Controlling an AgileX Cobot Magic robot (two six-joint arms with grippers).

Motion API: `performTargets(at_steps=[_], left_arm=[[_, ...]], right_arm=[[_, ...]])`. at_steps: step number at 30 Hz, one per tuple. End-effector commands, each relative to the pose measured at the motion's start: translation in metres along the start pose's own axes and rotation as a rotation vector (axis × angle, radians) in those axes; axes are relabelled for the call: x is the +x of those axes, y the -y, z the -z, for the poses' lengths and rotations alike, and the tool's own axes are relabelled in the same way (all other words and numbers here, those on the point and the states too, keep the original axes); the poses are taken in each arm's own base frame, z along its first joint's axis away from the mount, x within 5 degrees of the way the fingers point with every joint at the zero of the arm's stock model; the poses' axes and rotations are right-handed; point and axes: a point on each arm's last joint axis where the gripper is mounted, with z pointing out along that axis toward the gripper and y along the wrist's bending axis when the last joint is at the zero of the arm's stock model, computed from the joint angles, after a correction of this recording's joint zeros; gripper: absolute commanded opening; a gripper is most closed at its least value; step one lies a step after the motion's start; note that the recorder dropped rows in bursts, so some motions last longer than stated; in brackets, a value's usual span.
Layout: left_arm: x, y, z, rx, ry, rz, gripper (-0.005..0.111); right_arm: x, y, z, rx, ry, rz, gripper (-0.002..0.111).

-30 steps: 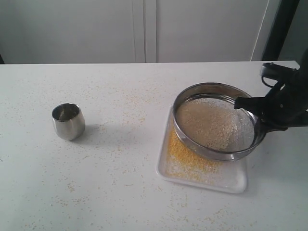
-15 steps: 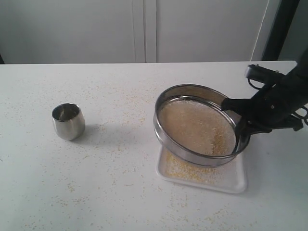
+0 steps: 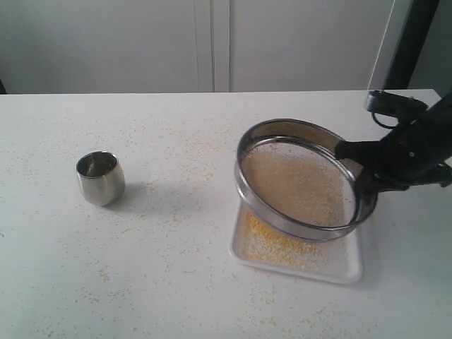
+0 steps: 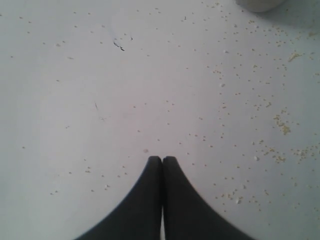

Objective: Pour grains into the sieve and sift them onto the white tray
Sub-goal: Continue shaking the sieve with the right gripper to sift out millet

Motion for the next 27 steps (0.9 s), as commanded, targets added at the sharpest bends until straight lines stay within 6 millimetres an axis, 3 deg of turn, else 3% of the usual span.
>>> performTargets(at_steps=[1, 5, 7, 10, 15, 19, 21, 24, 27], left_arm=[[0.002, 0.000, 0.000, 0.006, -0.009, 0.012, 0.000], [0.002, 0.000, 0.000, 0.006, -0.009, 0.012, 0.000], [0.002, 0.000, 0.000, 0.006, -0.009, 0.012, 0.000], [0.002, 0.000, 0.000, 0.006, -0.009, 0.012, 0.000], [0.002, 0.000, 0.000, 0.006, -0.009, 0.012, 0.000], [0.002, 0.000, 0.000, 0.006, -0.009, 0.012, 0.000], [0.002, 0.000, 0.000, 0.006, -0.009, 0.012, 0.000], [0.002, 0.000, 0.000, 0.006, -0.009, 0.012, 0.000], [0.002, 0.000, 0.000, 0.006, -0.009, 0.012, 0.000]], right_arm=[[-0.002, 0.014, -0.002, 0.011, 0.035, -0.142, 0.000], [0.002, -0.015, 0.001, -0.100, 0.038, 0.036, 0.000], [-0.001, -0.005, 0.002, -0.041, 0.064, 0.020, 0.000], [-0.001, 0.017, -0.003, 0.024, 0.066, -0.176, 0.000], [0.008, -0.009, -0.008, -0.081, -0.014, 0.018, 0.000], [-0.001, 0.011, -0.005, 0.012, 0.068, -0.102, 0.000], [0.001, 0.009, -0.005, -0.010, 0.040, -0.178, 0.000], [0.011, -0.012, -0.006, -0.057, -0.040, -0.006, 0.000], [0.004, -0.011, -0.004, -0.007, 0.051, 0.033, 0.000]])
